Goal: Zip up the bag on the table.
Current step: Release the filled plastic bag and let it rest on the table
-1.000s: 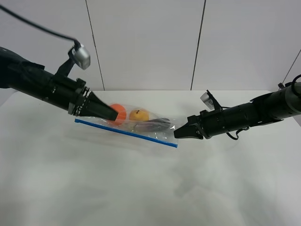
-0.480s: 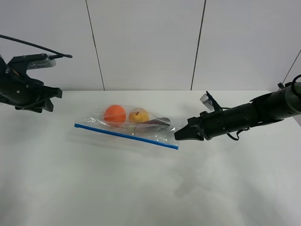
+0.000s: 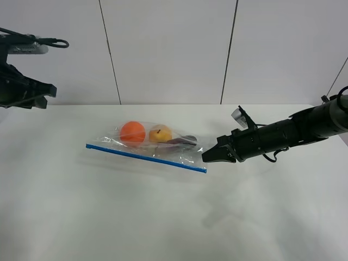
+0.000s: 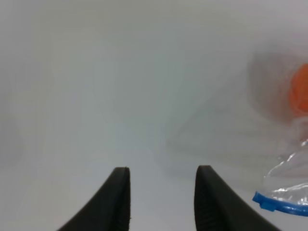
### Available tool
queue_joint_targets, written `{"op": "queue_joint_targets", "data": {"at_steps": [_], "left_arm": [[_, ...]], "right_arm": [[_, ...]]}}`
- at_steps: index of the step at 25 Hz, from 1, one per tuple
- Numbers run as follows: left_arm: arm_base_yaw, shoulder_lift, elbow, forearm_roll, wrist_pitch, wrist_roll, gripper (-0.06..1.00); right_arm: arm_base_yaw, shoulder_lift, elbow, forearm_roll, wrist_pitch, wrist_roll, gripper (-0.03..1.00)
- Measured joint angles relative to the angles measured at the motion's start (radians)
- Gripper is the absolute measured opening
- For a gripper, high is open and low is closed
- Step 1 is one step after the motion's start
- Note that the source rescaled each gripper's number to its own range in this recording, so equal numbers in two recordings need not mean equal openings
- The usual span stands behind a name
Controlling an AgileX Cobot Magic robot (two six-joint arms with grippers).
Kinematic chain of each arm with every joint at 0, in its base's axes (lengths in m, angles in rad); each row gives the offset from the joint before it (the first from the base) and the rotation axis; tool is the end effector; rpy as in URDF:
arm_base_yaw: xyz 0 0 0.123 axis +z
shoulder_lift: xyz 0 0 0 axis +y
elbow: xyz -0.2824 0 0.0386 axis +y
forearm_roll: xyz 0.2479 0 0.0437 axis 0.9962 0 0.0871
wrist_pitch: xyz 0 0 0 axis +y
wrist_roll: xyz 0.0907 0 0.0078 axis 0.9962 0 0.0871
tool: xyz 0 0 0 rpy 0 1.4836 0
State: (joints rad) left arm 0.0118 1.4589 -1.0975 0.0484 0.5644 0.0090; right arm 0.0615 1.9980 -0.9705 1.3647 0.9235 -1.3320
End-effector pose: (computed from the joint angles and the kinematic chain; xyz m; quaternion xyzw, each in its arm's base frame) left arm 0.3149 0.0061 0.2934 0.0131 0.9335 0.0231 0.3576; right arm 0.3330 0.0918 0.1214 -0.1479 0.8774 0.4231 0.1712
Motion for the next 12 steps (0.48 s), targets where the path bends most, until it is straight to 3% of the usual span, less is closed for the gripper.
{"op": "queue_joint_targets", "data": {"at_steps": [5,12], "left_arm": [[0.0,-0.104,0.0,-0.004,0.026,0.007,0.5],[0.0,-0.31,0.012,-0.074,0.12,0.061,0.5]], "right_arm": [[0.0,0.0,0.0,0.0,0.0,0.0,0.0],[0.0,0.0,0.0,-0.001,-0.001,0.0,0.0]]}}
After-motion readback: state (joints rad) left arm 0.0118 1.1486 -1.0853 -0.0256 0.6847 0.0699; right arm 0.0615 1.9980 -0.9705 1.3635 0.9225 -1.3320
